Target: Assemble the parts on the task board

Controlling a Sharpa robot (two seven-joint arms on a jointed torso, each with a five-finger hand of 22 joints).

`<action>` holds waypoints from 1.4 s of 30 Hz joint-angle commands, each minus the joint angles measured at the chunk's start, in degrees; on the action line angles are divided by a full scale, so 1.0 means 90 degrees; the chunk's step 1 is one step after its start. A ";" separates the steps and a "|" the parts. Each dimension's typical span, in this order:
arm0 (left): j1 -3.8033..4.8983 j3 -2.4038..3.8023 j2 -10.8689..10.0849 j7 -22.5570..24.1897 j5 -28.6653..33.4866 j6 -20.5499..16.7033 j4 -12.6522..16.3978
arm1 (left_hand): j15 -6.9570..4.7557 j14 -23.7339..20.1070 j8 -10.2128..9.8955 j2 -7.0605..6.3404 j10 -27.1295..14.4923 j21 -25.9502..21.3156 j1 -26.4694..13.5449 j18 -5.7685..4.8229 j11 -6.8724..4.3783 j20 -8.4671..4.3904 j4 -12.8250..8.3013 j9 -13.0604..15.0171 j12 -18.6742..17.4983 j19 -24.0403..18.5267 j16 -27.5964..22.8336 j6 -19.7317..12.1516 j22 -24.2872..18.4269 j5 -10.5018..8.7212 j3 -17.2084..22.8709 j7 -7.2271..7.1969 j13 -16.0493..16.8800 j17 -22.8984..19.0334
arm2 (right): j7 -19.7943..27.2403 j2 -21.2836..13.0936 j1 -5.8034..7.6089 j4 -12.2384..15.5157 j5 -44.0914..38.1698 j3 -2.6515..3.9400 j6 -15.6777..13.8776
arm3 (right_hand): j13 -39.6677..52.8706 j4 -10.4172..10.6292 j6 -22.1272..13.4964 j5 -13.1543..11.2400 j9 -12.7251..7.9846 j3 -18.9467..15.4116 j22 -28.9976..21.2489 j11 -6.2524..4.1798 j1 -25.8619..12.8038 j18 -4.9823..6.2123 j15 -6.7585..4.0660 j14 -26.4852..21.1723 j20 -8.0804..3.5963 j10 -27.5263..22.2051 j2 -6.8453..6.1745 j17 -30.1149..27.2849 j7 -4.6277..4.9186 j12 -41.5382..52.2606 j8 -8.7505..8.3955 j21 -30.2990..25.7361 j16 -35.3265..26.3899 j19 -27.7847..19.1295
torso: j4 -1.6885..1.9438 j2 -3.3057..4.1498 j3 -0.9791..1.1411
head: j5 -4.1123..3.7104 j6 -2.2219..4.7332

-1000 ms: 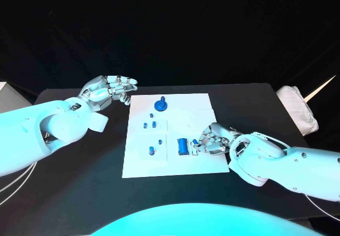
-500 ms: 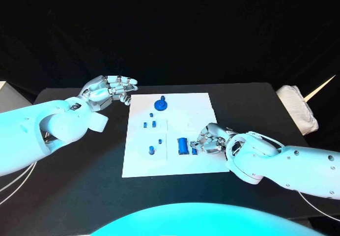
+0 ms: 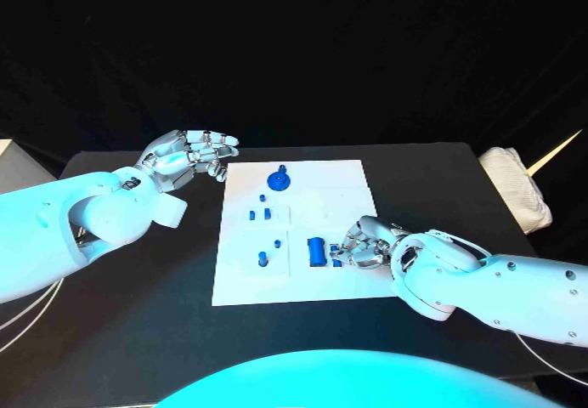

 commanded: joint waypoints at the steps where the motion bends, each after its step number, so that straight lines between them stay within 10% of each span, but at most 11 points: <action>1: -0.0009 0.0003 0.0002 0.0010 -0.0019 0.0120 0.0008 | -0.0004 -0.0041 0.0042 0.0038 -0.0041 -0.0001 -0.0044 0.0099 -0.0007 -0.0019 -0.0018 0.0006 0.0030 -0.0043 -0.0031 -0.0007 -0.0002 -0.0010 0.0041 0.0011 0.0006 -0.0010 | 0.0189 -0.0047 -0.0011 0.0089 0.0011 0.0002 -0.0078 | 0.1675 -0.0013 -0.0015 -0.0055 0.0008 -0.0045 0.0185 -0.0038 -0.0055 -0.0113 -0.0040 0.0663 -0.0007 0.0662 -0.0033 0.1675 0.0035 0.0023 0.0038 0.0022 0.0036 0.0031 | 0.0000 -0.0001 0.0008 | 0.0015 0.0002; 13: -0.0009 0.0003 0.0017 -0.0022 -0.0036 0.0148 -0.0003 | -0.0004 -0.0041 0.0042 0.0038 -0.0041 -0.0001 -0.0044 0.0099 -0.0007 -0.0019 -0.0018 0.0006 0.0030 -0.0043 -0.0031 -0.0007 -0.0002 -0.0010 0.0041 0.0011 0.0006 -0.0010 | 0.0506 -0.0121 -0.0013 0.0135 0.0082 0.0003 -0.0264 | 0.1675 0.0071 -0.0019 -0.0320 0.0035 -0.0345 0.0206 -0.0037 -0.0254 -0.0114 -0.0037 0.0663 -0.0005 0.0662 -0.0046 0.1675 0.0033 0.0023 0.0070 0.0008 0.0036 0.0038 | -0.0007 0.0000 0.0005 | 0.0007 0.0025; 19: -0.0009 0.0003 0.0017 -0.0035 -0.0078 0.0161 -0.0007 | -0.0004 -0.0043 0.0042 0.0050 -0.0043 0.0001 -0.0037 0.0099 -0.0007 -0.0020 -0.0026 0.0006 0.0030 -0.0043 -0.0032 -0.0009 -0.0001 -0.0007 0.0053 0.0013 0.0006 -0.0012 | 0.0594 -0.0182 -0.0013 0.0169 0.0136 0.0004 -0.0267 | 0.1675 0.0053 -0.0034 0.0127 0.0053 -0.0543 0.0217 -0.0045 -0.0434 -0.0113 -0.0045 0.0663 -0.0012 0.0662 -0.0003 0.1675 0.0025 0.0023 0.0088 -0.0003 0.0036 0.0041 | -0.0001 0.0002 -0.0001 | 0.0011 0.0027; 42: -0.0010 0.0001 0.0007 -0.0047 -0.0091 0.0168 -0.0013 | -0.0006 -0.0045 0.0044 0.0061 -0.0043 0.0006 -0.0023 0.0100 -0.0007 -0.0022 -0.0041 0.0006 0.0032 -0.0042 -0.0034 -0.0009 0.0003 -0.0006 0.0067 0.0013 0.0006 -0.0014 | 0.0557 -0.0361 -0.0035 0.0142 0.0078 0.0003 0.0198 | 0.1675 -0.0244 -0.0071 -0.0199 0.0069 -0.0642 0.0234 -0.0042 0.0200 -0.0113 -0.0042 0.0663 -0.0012 0.0662 -0.0060 0.1675 0.0030 0.0023 0.0096 -0.0035 0.0036 0.0041 | -0.0001 -0.0001 -0.0008 | 0.0032 0.0008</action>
